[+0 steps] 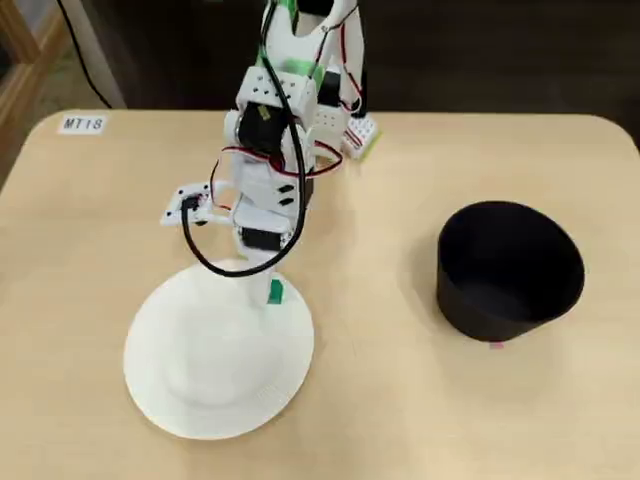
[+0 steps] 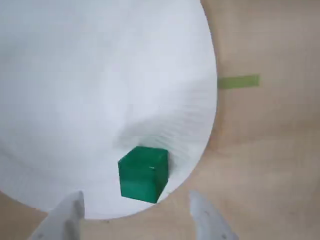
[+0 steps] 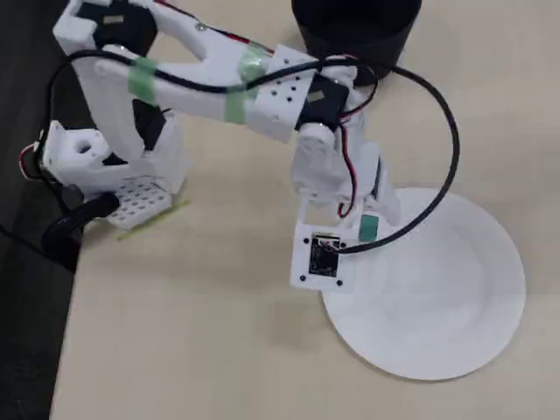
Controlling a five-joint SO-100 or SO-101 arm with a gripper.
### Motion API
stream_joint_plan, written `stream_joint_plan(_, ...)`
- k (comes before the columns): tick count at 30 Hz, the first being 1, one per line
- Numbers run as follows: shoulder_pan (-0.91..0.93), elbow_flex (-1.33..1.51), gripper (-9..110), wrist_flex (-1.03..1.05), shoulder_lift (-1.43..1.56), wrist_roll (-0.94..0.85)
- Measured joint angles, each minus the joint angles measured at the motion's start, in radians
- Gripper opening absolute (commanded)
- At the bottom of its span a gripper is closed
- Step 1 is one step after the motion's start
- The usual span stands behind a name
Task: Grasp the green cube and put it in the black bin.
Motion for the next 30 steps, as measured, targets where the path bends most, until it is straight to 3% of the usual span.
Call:
stream_joint_plan(16,0.000,-0.012,28,-0.054,-0.092,-0.002)
stream_joint_plan(27,0.000,-0.031,1,-0.091,-0.112,0.005)
stream_joint_plan(30,0.000,-0.040,0,-0.091,-0.112,0.011)
